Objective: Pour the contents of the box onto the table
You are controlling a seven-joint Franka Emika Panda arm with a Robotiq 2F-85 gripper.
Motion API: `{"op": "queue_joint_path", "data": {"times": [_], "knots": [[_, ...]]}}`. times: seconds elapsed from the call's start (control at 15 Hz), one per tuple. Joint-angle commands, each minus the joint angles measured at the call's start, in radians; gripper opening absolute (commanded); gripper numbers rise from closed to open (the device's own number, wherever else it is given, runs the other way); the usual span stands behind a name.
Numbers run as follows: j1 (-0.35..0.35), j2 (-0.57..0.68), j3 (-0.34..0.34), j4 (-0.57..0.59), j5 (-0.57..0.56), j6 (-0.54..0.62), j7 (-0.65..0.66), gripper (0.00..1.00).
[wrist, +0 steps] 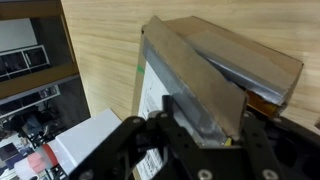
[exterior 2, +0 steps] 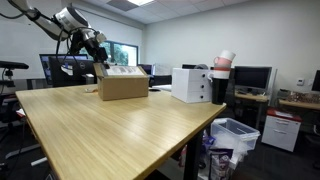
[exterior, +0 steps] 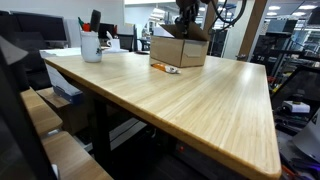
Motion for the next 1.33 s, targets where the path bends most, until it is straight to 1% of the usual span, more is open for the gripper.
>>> {"op": "queue_joint_path", "data": {"times": [0.0, 0.13, 0.2, 0.33, 0.4, 0.47, 0.67, 0.8, 1.27], "knots": [[-0.001, -0.016, -0.006, -0.029, -0.019, 0.004, -0.017, 0.19], [-0.002, -0.021, -0.008, -0.033, -0.024, 0.006, -0.018, 0.08], [-0.003, -0.025, -0.010, -0.035, -0.027, 0.006, -0.016, 0.05], [-0.003, -0.032, -0.011, -0.033, -0.036, -0.011, -0.018, 0.02], [-0.001, -0.033, -0.009, -0.026, -0.054, -0.039, -0.016, 0.00], [0.001, -0.035, -0.007, -0.024, -0.073, -0.054, -0.021, 0.03], [0.009, -0.040, 0.006, -0.008, -0.152, -0.116, -0.053, 0.03], [0.011, -0.043, 0.011, -0.012, -0.189, -0.128, -0.069, 0.02], [0.024, -0.036, 0.024, -0.001, -0.305, -0.161, -0.128, 0.03]]}}
